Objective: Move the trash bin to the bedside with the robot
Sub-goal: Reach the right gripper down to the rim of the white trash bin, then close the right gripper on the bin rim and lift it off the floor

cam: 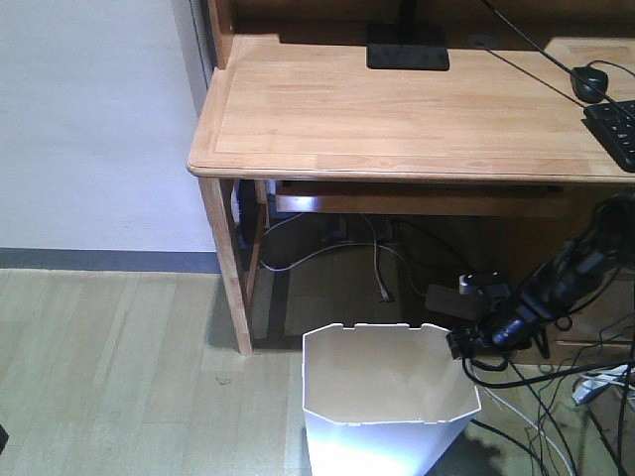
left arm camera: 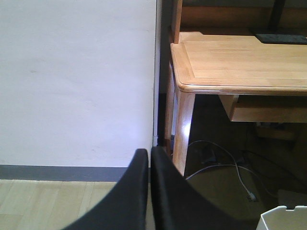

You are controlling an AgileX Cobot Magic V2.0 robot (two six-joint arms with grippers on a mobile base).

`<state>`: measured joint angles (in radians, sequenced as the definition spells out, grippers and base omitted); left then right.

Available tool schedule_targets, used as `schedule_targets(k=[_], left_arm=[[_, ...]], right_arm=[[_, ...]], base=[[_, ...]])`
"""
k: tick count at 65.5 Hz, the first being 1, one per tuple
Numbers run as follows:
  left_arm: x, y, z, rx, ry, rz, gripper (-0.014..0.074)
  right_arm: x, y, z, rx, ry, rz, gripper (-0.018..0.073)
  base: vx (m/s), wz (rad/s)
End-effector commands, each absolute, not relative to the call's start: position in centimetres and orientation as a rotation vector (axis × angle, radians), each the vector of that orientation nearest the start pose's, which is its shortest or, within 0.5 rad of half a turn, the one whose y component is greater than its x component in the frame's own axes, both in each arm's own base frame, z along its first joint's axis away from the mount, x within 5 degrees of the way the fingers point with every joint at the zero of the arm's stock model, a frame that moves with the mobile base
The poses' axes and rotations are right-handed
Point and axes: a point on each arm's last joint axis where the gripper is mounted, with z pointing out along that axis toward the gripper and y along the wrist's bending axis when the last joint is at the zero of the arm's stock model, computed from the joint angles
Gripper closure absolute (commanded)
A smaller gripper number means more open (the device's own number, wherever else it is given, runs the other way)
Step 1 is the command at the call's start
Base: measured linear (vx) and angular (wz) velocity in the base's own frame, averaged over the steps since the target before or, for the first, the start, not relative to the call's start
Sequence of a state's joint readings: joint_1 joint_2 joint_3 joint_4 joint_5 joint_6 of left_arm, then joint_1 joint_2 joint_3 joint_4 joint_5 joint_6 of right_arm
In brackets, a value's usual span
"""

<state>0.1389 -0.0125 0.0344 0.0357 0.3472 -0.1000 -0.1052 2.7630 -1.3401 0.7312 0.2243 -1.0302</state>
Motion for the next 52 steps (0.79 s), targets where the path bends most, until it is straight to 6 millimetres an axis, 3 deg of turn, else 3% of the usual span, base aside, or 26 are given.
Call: schedule_targets(k=[1,17,27,38,47,52], left_arm=[[5.3,0.8,17.6,-0.191,1.766,0.054,0.0603],[5.3,0.8,17.6,-0.191,1.766,0.054,0.0603],[5.3,0.8,17.6,-0.191,1.766,0.054,0.0603],[5.3,0.8,17.6,-0.191,1.766,0.054,0.0603],[5.3,0.8,17.6,-0.191,1.766,0.054,0.0603],[5.3,0.8,17.6,-0.191,1.766,0.054,0.0603]], right_arm=[[38.0,-2.0,-13.2,-0.348,2.976,0.212,-0.0017],[37.7,-1.9,-17.2,-0.282,3.019,0.238,-0.0001],[37.7,-1.7,-18.8,-0.271,3.037,0.285,0.0060],[38.1,-1.4,-19.9,-0.232,3.053,0.351,0.0263],[38.9,-1.1,-19.4,-0.215,3.052,0.415,0.0569],[39.5,-1.4,-18.6,-0.200,3.040,0.443,0.0573]], base=[[0.00,0.00],[0.00,0.00],[0.00,0.00],[0.00,0.00],[0.00,0.00],[0.00,0.00]])
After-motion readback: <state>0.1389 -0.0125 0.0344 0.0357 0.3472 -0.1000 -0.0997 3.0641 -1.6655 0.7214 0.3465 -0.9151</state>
